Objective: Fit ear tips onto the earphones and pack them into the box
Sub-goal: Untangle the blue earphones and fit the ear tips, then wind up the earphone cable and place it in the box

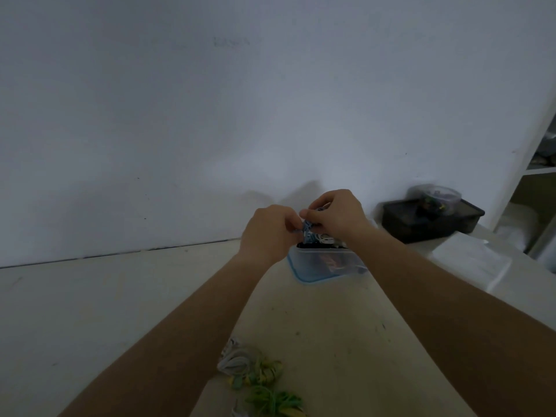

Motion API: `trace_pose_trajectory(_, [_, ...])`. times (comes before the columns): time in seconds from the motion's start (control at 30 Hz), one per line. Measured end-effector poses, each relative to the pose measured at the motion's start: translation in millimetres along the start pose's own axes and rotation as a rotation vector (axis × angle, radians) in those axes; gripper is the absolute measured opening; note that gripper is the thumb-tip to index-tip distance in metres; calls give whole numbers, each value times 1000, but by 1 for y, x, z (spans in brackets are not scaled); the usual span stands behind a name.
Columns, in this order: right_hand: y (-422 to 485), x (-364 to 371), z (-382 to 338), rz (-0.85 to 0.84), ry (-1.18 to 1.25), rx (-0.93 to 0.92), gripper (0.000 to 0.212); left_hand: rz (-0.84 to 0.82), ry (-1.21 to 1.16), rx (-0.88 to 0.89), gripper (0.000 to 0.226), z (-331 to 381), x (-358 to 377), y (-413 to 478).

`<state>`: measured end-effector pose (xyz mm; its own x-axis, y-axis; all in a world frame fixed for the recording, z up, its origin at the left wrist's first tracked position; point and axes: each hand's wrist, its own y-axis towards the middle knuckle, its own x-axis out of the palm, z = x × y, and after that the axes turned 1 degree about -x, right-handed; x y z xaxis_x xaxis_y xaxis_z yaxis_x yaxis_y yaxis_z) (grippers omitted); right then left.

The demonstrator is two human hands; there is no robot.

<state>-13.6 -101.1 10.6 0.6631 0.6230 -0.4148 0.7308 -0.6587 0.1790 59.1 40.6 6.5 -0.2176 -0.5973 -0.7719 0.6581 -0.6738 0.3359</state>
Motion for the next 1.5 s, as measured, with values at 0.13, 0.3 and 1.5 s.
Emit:
trace_pose_trajectory(0.13, [0,-1,2,-17,-44,-26,16,10,8,35,9,0,3,1])
trace_pose_trajectory(0.3, [1,-3,1,-43,-150,-63,25,-2,87,33,12,3,5,0])
trace_pose_trajectory(1.5, [-132,20,-32,-316,-541,-390,27,-129,4,-138,22,-26,-49,-108])
